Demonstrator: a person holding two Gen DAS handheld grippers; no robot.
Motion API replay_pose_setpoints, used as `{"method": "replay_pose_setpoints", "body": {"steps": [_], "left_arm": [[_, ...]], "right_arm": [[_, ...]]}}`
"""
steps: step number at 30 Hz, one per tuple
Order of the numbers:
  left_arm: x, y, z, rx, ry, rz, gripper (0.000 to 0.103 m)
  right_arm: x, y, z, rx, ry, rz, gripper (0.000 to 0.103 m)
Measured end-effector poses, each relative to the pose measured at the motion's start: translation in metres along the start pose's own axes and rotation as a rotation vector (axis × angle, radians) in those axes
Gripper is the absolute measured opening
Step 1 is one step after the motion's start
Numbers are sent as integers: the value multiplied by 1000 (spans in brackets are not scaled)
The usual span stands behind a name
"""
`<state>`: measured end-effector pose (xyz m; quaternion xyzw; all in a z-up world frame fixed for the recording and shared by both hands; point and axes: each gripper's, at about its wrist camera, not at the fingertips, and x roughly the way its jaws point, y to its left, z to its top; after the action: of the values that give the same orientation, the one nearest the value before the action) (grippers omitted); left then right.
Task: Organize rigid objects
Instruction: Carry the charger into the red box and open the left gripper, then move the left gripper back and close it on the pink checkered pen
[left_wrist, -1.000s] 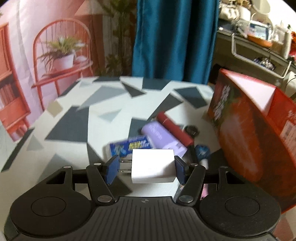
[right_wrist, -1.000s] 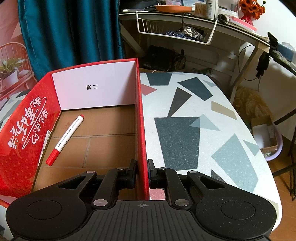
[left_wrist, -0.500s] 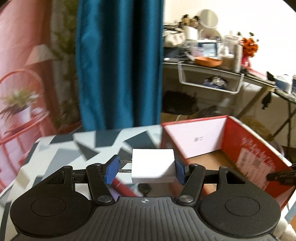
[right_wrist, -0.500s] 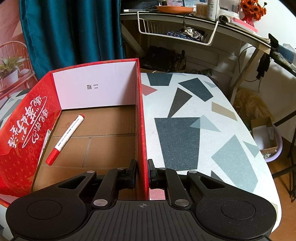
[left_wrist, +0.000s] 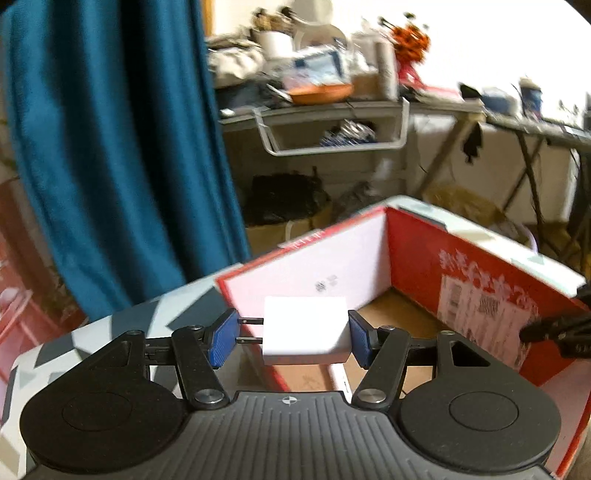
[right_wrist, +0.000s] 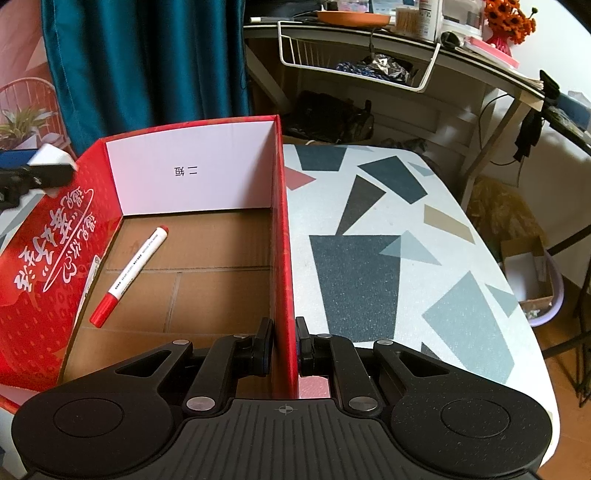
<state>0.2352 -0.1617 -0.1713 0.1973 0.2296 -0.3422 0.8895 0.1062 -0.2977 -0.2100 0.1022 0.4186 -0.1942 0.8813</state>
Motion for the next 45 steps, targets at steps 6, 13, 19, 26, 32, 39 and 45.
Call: {"method": "replay_pose_setpoints", "body": {"steps": [6,13,19,26,32,39,45], "left_arm": [[12,1,-5,13,25,-21,65],[10,13,-3,-42,22,-28,66],[-15,34,-5,-126,4,-7,66],[-48,64,-33,-281,20,62,63],[-46,61,-74,-339,139,124,50],[-31,44,-115,-404,251,116,42],[-24,32,-135,-406,299,136,28]], "right_arm": [[0,0,0,-3,-1,0,11],[0,0,0,-4,-1,0,11],[0,0,0,-4,-1,1,11],[0,0,0,-2,-3,0,11],[0,0,0,-3,-4,0,11],[0,1,-1,-2,-4,1,11],[-1,-1,0,-2,-4,2,11]]}}
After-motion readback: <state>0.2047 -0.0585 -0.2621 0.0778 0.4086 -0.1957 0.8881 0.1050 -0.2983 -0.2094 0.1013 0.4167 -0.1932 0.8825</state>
